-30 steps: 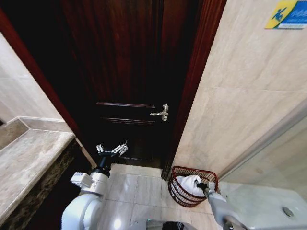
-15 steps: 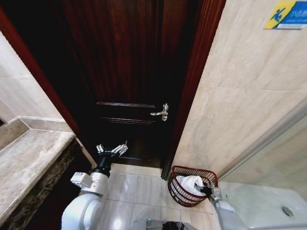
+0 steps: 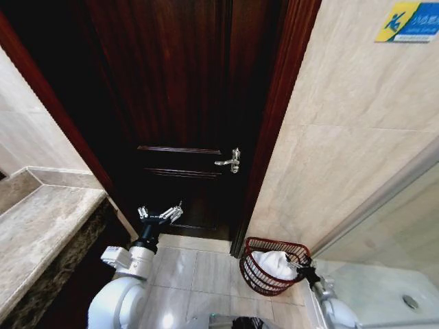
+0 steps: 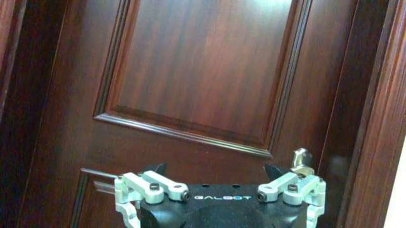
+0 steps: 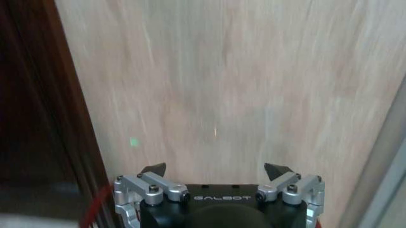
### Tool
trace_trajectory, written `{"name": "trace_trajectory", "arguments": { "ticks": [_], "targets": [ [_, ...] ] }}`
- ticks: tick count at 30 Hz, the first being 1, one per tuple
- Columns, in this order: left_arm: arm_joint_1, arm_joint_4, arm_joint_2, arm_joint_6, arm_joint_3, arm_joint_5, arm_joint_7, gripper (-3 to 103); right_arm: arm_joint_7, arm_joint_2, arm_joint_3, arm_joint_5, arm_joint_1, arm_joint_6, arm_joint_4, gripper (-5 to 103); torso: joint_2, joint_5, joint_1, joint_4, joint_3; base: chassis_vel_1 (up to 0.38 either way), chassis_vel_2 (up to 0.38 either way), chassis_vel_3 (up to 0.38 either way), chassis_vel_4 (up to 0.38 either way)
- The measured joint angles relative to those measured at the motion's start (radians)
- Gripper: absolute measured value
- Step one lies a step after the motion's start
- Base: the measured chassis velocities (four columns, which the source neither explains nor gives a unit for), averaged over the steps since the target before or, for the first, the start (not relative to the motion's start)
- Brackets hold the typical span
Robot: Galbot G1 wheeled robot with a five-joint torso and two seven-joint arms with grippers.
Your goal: Discard the used towel into the hamper.
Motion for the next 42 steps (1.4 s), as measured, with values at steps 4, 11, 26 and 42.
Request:
{"name": "trace_trajectory", "arguments": {
  "ticks": [4,11,26,42],
  "targets": [
    [0.0,0.0,0.0,0.0,0.0,0.0,0.0,100,-0.005,0.021,0.026,0.019,-0.081,0.042,0.177,100,0.0,-0.0005,0.0,0.0,0.0,0.0,0.0,0.0,0.0],
    [0.0,0.0,0.0,0.0,0.0,0.0,0.0,100,0.039,0.08,0.074,0.121,-0.251,0.107,0.517,100,0.0,0.0,0.0,0.0001,0.0,0.0,0.0,0.0,0.0],
    [0.0,0.0,0.0,0.0,0.0,0.0,0.0,100,0.069,0.156,0.205,0.196,-0.363,0.178,0.853,100,0.0,0.0,0.0,0.0001,0.0,0.0,0.0,0.0,0.0],
    [0.0,0.0,0.0,0.0,0.0,0.0,0.0,100,0.063,0.185,0.233,0.249,-0.373,0.094,1.012,100,0.0,-0.0001,0.0,0.0001,0.0,0.0,0.0,0.0,0.0]
  ]
}}
